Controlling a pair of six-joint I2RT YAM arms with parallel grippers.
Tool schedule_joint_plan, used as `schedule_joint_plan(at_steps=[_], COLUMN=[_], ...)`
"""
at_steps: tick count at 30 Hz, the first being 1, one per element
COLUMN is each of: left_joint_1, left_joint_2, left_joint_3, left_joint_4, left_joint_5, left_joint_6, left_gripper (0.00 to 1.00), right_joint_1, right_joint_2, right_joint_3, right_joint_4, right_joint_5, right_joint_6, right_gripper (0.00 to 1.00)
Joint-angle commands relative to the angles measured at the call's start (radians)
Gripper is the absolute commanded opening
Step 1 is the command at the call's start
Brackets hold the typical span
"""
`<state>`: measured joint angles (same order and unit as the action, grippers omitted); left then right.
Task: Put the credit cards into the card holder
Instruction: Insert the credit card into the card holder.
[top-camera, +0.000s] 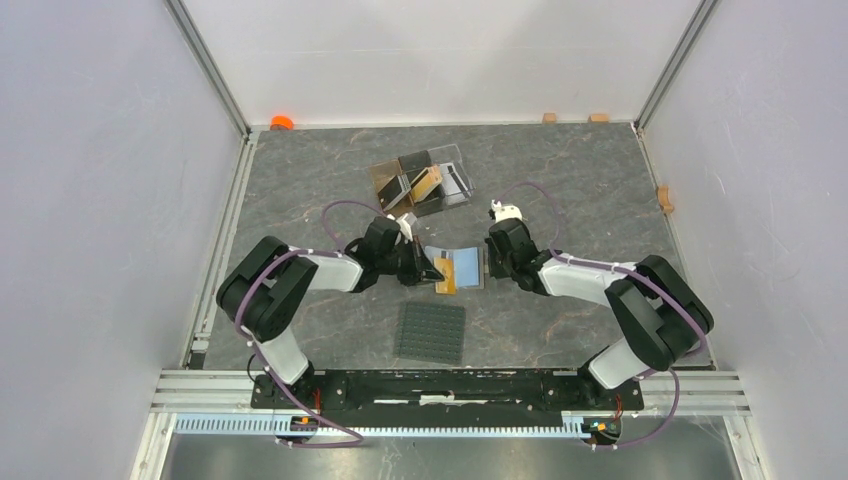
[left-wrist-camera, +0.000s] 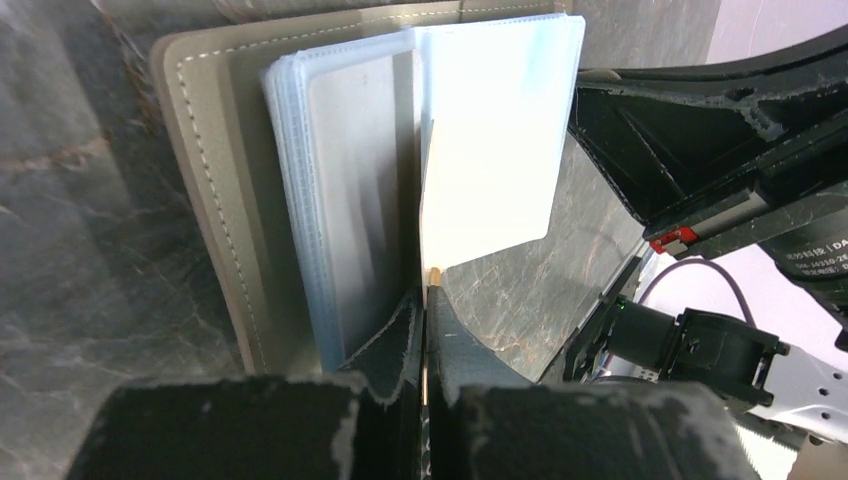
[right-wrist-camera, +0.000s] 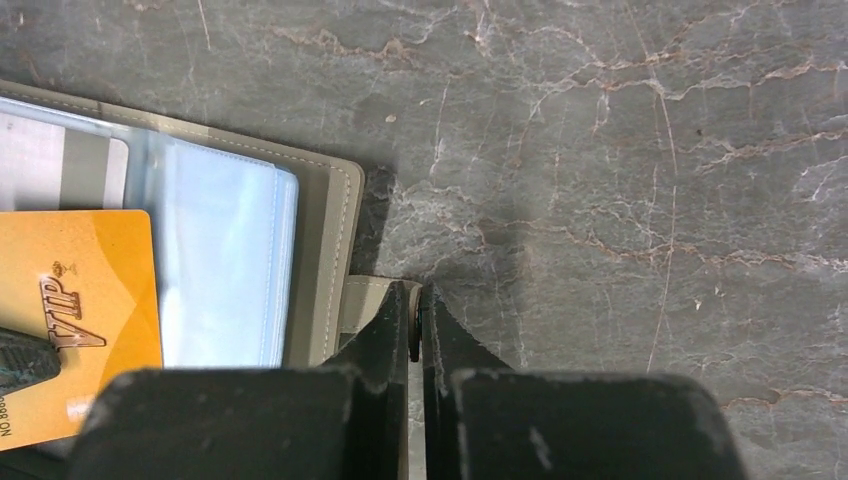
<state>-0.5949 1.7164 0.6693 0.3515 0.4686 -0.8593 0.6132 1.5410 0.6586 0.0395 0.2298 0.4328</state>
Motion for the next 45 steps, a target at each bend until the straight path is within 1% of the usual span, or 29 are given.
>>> schedule_joint_plan(at_steps=[1,5,11,15,19,25,26,32,36,39,45], left_joint_1=[0.03,0.046,0.046,0.045,0.041,0.005,0.0,-0.03,-0.037,-0.037,-0.036], left_joint_2=[0.043,0.058,0.083,0.045,0.032,0.071,0.077,0.124,0.157,0.171,0.217], left_joint_3=[0.046,0.048,0.086,0.082,0.083,0.123,0.134,0.205,0.233,0.247,0.281], left_joint_4=[0.012,0.022,0.02,0.015,-0.017,0.01,0.02,0.03,-0.003,-0.064,-0.1], left_joint_5=[0.022,0.036,0.088,0.121,0.137,0.142,0.146,0.17,0.168,0.145,0.128], left_joint_6=[-0.021,-0.024,-0.01,0.034,0.07,0.043,0.033,0.008,0.017,0.049,0.052], left_gripper=[0.02,0.02,0.02,0.02,0.02,0.02,0.02,0.02,0.02,0.02,0.02], right_joint_1=[-0.006,-0.007,-0.01,-0.02,-0.061,-0.112,-0.115,-0.141,-0.153,-0.155,-0.156], right_joint_2=[0.028,0.036,0.056,0.031,-0.017,-0.079,-0.084,-0.101,-0.105,-0.104,-0.102], right_joint_3=[0.03,0.033,0.038,0.013,-0.033,-0.103,-0.108,-0.125,-0.123,-0.122,-0.122], right_joint_4=[-0.019,-0.022,-0.019,-0.02,-0.036,-0.037,-0.063,-0.077,-0.082,-0.083,-0.086], right_joint_5=[0.052,0.051,0.023,-0.008,-0.029,-0.069,-0.071,-0.079,-0.091,-0.101,-0.103], right_joint_6=[0.021,0.015,-0.041,-0.115,-0.148,-0.189,-0.196,-0.223,-0.225,-0.225,-0.223], right_gripper=[0.0,0.0,0.0,0.0,0.0,0.0,0.0,0.0,0.0,0.0,0.0])
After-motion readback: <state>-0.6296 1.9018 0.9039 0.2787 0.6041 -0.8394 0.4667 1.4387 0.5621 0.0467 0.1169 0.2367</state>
